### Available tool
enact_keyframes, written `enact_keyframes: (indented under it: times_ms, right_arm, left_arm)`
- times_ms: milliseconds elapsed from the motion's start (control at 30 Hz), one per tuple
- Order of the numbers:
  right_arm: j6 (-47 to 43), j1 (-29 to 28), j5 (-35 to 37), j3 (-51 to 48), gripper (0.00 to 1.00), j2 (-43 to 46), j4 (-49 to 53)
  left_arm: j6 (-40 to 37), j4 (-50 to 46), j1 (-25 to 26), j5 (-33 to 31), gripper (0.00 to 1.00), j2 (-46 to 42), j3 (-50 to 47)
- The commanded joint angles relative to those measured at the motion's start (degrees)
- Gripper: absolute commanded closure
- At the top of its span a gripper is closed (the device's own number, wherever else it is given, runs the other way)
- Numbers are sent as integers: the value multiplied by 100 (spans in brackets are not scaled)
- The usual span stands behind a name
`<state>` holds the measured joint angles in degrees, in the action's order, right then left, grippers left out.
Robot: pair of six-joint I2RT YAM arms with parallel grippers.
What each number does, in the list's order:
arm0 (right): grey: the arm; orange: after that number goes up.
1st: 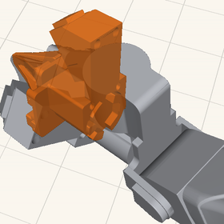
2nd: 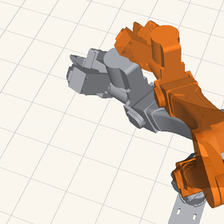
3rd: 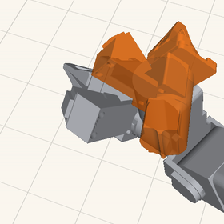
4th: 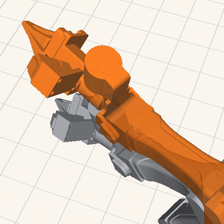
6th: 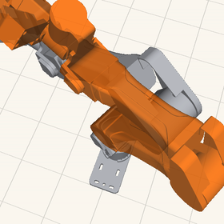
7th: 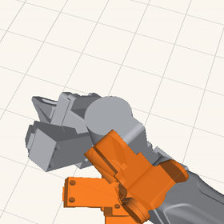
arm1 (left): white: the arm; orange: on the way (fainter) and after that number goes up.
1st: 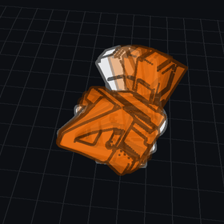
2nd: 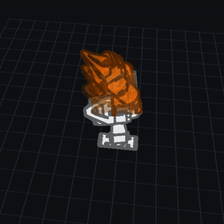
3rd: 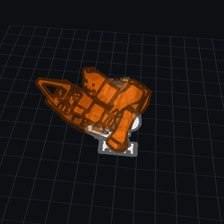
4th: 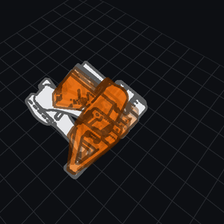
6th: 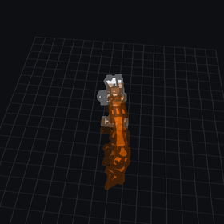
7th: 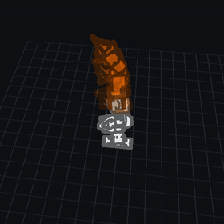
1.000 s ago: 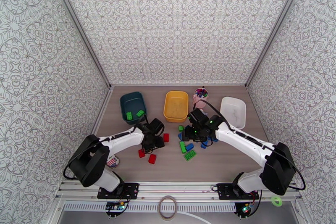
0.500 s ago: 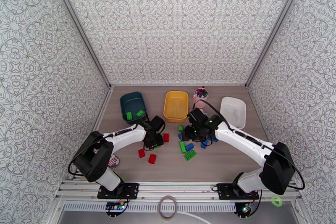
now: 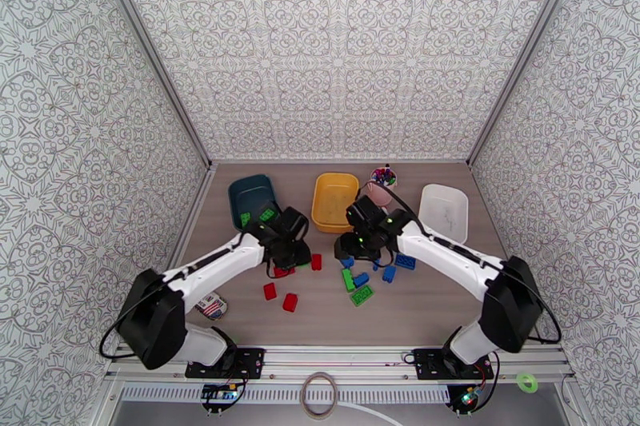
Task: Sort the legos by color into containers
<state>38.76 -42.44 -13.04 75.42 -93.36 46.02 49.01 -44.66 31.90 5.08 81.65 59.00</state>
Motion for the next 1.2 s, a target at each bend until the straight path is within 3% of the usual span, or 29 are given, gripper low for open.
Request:
enact_keyframes:
  times_ms: [0,267,533,700,833,967,1167]
  right_arm:
    - [-205,-73,-457,700,39,-445,-210]
    - [-550,-211,-893,2538,40,-1592,193]
    - [-850,-206,-500,4039,40,-2479,1137]
    - [-910,-144,-177,4331,39,-2631,1527]
    - [-913,-46,38,4081,39,-2433,1560]
    - [-883,40,200,3571,36,-2126,1503]
    - [-698,109,456,2343,32,-1356,1234]
  left_arm:
    - [-354,-288,-550,170,68,-208,218]
    - [-974,-276,-2131,606,68,27,744]
    - [-1456,-271,-3203,721,68,1168,1785]
    - [-1697,-382,-3415,671,67,1942,2372]
    - [-1783,-424,-3452,688,53,2265,2649]
    - [-1832,-472,-3420,630,26,2214,2735]
    - [-1911,-567,-3203,519,20,1766,2537]
